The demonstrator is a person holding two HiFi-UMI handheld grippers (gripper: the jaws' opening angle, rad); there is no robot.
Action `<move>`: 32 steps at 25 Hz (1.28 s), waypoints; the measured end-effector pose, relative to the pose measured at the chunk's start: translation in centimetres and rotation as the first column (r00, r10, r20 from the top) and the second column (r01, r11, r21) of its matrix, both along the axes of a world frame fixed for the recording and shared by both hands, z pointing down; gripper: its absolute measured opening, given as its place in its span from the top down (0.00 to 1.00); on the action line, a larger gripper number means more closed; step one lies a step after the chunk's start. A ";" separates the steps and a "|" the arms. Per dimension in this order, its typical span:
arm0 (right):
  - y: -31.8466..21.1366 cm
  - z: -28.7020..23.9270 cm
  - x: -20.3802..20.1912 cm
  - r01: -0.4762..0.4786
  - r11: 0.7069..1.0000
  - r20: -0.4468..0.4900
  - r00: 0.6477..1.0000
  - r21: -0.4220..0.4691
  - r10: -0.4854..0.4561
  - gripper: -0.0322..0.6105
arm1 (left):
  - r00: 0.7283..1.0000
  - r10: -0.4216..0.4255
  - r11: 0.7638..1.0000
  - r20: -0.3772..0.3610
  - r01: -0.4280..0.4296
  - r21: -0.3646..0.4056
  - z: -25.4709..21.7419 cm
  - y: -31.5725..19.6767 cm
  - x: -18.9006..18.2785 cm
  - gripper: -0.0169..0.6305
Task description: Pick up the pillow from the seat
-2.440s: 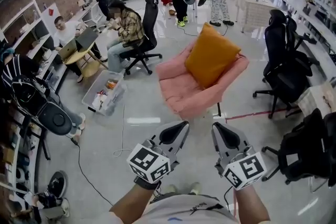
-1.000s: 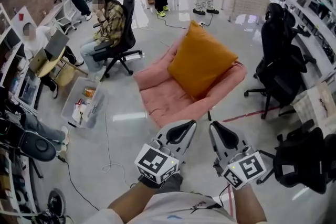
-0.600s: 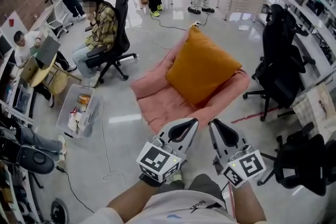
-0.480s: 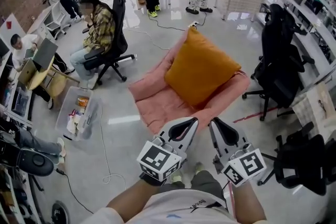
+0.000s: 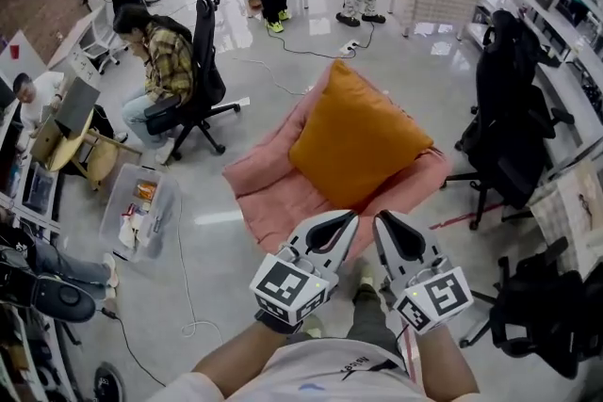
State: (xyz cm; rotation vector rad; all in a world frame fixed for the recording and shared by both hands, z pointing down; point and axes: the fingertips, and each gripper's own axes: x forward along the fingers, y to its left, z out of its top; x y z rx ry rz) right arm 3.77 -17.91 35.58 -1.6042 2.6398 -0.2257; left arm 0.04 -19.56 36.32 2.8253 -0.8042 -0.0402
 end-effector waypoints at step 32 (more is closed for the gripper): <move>-23.9 19.4 24.7 -0.031 0.973 -0.125 0.992 -0.227 0.003 0.54 | 0.984 -0.096 0.981 0.147 0.118 -0.155 13.5 -21.2 21.1 0.96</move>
